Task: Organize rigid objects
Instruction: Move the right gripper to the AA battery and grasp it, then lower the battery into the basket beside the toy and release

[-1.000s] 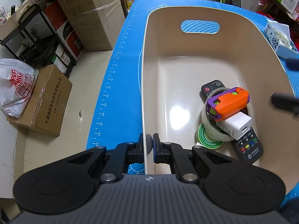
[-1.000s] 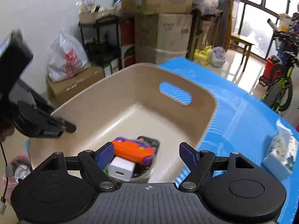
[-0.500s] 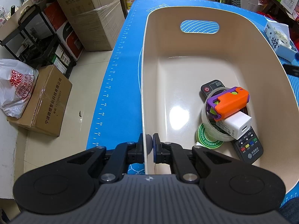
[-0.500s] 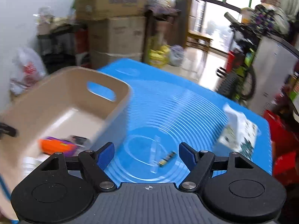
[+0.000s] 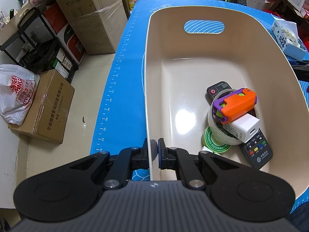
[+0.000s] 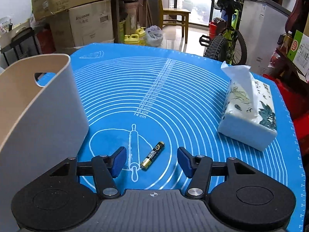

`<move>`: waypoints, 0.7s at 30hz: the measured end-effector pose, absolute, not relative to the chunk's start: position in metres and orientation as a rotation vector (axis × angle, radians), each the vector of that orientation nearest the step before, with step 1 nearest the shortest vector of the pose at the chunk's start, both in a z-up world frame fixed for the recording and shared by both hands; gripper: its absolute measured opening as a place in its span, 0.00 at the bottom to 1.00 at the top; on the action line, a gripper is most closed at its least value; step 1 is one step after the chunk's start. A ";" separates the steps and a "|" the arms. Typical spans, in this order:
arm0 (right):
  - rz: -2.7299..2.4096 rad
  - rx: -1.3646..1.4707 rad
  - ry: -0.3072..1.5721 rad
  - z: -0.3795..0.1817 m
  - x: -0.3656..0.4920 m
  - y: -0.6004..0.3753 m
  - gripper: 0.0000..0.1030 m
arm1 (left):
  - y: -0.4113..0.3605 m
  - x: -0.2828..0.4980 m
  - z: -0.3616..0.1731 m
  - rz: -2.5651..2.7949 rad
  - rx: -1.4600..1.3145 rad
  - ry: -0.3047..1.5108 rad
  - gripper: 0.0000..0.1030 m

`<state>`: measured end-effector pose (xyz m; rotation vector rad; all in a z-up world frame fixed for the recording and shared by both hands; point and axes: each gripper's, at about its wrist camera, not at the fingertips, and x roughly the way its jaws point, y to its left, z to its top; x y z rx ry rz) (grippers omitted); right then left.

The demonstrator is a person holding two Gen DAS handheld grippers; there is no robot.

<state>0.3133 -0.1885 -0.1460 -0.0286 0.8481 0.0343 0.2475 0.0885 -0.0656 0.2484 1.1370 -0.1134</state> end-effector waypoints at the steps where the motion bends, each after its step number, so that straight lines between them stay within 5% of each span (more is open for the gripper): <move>1: 0.029 -0.028 0.854 -0.149 0.314 -0.187 0.60 | 0.088 0.248 -0.066 -0.114 0.249 1.137 0.09; 7: 0.009 -0.019 0.872 -0.161 0.321 -0.182 0.45 | 0.088 0.248 -0.066 -0.115 0.251 1.137 0.09; 12: 0.020 -0.026 0.862 -0.163 0.320 -0.177 0.19 | 0.089 0.247 -0.065 -0.114 0.249 1.137 0.09; 21: 0.015 0.031 0.867 -0.155 0.307 -0.182 0.17 | 0.089 0.247 -0.065 -0.114 0.250 1.136 0.09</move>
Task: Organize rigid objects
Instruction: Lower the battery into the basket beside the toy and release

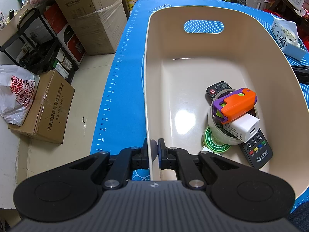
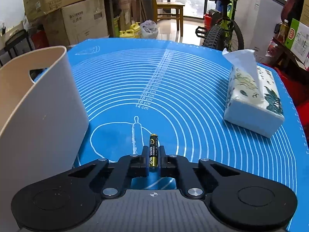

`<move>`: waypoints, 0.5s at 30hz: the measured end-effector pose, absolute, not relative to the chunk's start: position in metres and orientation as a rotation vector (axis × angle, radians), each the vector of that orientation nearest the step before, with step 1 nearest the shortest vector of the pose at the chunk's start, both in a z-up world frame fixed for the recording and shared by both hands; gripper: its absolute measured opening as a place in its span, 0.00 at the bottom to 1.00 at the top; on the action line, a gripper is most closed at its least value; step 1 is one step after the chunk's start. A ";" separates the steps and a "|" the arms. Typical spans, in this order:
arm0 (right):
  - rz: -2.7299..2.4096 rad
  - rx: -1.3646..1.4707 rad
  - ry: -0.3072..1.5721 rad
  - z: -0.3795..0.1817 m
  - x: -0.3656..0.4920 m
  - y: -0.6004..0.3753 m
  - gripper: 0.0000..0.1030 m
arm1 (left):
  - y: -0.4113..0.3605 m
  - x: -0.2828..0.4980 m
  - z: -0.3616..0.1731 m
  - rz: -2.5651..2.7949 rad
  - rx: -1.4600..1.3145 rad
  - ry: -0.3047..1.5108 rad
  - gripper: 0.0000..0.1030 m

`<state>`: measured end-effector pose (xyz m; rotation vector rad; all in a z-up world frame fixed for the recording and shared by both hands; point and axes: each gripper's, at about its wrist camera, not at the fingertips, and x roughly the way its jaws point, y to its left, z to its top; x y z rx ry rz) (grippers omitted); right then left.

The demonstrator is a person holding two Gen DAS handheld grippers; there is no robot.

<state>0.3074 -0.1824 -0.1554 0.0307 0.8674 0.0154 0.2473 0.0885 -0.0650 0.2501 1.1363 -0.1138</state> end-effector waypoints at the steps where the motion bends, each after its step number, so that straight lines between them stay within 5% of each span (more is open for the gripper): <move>1: 0.022 0.040 0.859 -0.153 0.305 -0.185 0.17 | 0.089 0.247 -0.065 -0.114 0.250 1.136 0.09; 15: 0.219 0.079 0.673 -0.053 0.251 -0.164 0.17 | 0.090 0.247 -0.065 -0.108 0.240 1.138 0.09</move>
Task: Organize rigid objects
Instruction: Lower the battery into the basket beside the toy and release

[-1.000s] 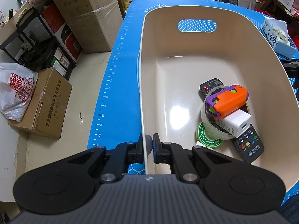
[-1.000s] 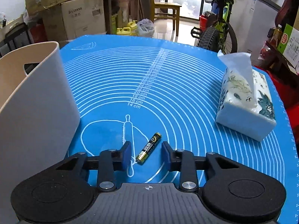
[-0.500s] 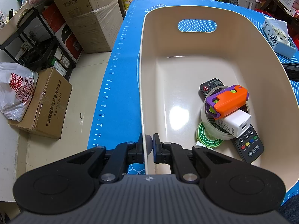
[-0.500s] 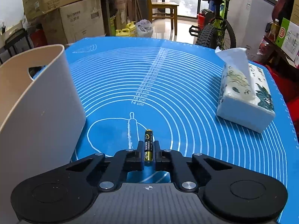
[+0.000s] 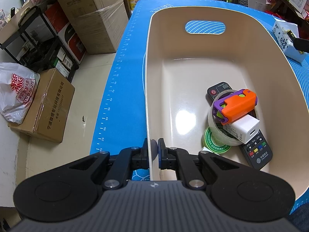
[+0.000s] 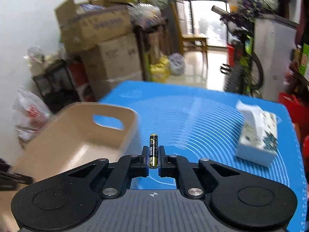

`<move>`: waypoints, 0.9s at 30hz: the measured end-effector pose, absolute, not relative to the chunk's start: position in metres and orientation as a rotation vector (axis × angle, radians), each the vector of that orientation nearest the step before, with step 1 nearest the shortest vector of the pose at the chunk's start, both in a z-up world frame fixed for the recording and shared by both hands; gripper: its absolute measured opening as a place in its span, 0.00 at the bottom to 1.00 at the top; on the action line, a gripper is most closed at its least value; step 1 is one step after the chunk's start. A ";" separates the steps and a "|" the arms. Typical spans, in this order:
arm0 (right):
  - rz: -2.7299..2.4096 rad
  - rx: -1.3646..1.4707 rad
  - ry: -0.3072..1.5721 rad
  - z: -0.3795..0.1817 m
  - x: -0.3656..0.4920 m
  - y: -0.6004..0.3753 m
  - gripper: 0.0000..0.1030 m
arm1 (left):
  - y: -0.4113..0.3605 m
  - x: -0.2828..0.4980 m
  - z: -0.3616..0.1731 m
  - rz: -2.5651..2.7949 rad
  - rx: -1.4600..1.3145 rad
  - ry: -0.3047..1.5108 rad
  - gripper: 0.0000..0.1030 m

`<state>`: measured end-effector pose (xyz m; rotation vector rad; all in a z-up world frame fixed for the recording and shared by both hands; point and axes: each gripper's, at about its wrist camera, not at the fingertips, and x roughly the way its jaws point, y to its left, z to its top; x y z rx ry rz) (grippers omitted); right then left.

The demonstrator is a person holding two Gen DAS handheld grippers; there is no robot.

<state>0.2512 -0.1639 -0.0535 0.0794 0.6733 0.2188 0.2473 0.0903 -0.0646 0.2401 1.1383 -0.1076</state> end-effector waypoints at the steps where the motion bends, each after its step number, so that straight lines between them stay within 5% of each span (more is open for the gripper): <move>1: 0.244 0.081 0.673 -0.048 0.249 -0.157 0.17 | 0.090 0.247 -0.064 -0.107 0.239 1.138 0.09; 27: 0.399 -0.084 0.940 -0.087 0.236 -0.043 0.18 | 0.091 0.247 -0.063 -0.101 0.223 1.136 0.09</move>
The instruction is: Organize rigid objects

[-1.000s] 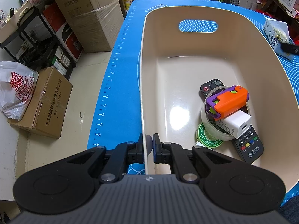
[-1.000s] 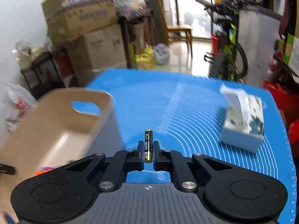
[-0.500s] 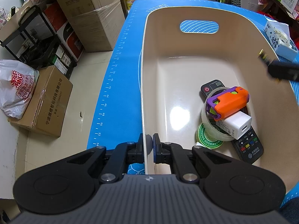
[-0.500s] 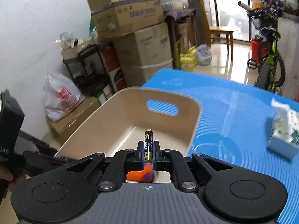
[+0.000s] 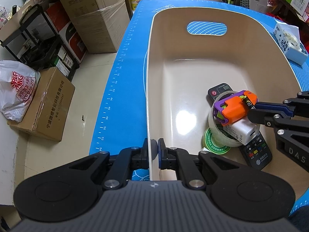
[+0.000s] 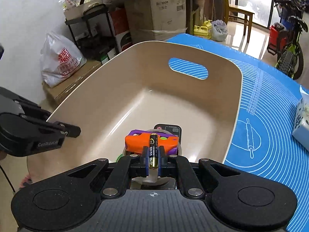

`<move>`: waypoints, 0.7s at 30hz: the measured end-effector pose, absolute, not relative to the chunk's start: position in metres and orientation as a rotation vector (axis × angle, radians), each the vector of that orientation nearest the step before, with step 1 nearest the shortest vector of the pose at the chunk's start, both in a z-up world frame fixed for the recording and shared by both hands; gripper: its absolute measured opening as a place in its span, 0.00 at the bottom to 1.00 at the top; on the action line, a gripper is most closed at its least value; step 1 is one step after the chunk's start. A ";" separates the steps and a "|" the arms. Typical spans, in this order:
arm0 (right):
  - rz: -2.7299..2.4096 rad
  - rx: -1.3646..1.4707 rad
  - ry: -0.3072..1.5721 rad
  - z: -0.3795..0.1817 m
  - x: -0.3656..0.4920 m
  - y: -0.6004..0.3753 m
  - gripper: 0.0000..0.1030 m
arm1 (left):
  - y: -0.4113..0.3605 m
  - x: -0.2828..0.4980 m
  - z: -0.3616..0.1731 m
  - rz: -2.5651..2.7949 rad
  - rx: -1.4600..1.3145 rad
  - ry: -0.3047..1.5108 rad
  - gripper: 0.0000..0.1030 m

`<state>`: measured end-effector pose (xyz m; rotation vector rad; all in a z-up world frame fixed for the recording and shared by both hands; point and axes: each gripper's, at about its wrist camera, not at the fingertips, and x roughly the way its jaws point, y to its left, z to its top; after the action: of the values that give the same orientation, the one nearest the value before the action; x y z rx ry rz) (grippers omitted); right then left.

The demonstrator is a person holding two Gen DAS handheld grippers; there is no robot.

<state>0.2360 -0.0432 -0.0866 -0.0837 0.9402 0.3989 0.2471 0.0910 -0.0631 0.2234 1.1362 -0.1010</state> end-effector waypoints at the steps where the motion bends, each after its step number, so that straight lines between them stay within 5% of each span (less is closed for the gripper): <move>1: 0.396 -0.082 0.938 -0.087 0.235 -0.043 0.18 | 0.091 0.247 -0.063 -0.100 0.221 1.136 0.09; 7: 0.410 -0.045 0.916 -0.076 0.231 -0.049 0.44 | 0.089 0.245 -0.063 -0.082 0.227 1.123 0.11; 9: 0.403 -0.055 0.889 -0.070 0.226 -0.050 0.60 | 0.090 0.243 -0.059 -0.081 0.223 1.109 0.19; 11: 0.402 -0.060 0.856 -0.062 0.220 -0.052 0.63 | 0.089 0.241 -0.053 -0.076 0.216 1.090 0.48; 13: 0.401 -0.058 0.842 -0.055 0.215 -0.054 0.65 | 0.088 0.238 -0.046 -0.067 0.211 1.063 0.58; 21: 0.357 -0.038 0.789 -0.028 0.184 -0.069 0.72 | 0.081 0.213 -0.018 -0.088 0.182 1.002 0.69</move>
<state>0.1844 -0.0687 -0.0283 -0.0385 0.7889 0.3573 0.2130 0.0814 -0.0175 0.1824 1.0023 -0.0879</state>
